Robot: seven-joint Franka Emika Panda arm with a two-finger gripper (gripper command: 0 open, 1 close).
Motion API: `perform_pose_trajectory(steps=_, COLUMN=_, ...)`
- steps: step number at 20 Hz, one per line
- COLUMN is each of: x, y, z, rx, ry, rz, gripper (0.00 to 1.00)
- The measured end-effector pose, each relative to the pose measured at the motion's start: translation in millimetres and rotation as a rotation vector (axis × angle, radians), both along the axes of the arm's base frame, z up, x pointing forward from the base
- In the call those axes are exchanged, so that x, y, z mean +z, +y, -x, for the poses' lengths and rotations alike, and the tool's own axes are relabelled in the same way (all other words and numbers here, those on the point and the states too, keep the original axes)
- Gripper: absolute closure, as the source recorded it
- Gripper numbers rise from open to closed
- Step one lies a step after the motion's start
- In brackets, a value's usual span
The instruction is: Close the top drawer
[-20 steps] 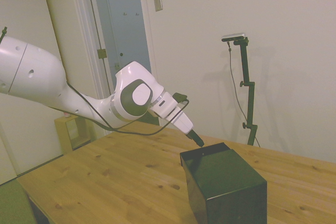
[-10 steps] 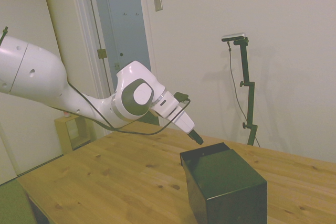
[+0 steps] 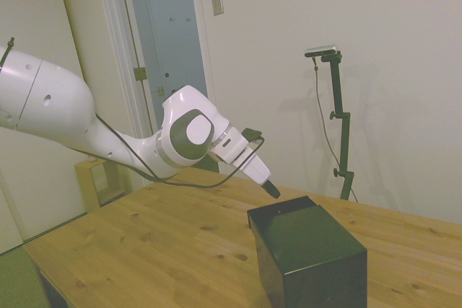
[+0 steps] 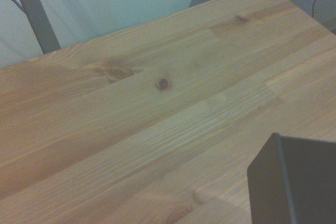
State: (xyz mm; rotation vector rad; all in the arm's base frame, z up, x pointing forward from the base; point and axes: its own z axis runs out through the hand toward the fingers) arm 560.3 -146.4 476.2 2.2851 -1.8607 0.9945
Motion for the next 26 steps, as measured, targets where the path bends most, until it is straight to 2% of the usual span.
perform_pose_trajectory(steps=10, x=-7.2, y=-9.2, z=6.3, rx=-0.055, ry=0.005, rz=0.000, gripper=1.00)
perform_pose_trajectory(steps=26, x=-9.5, y=-23.2, z=20.4, rx=-0.200, ry=0.112, rz=0.011, gripper=1.00)
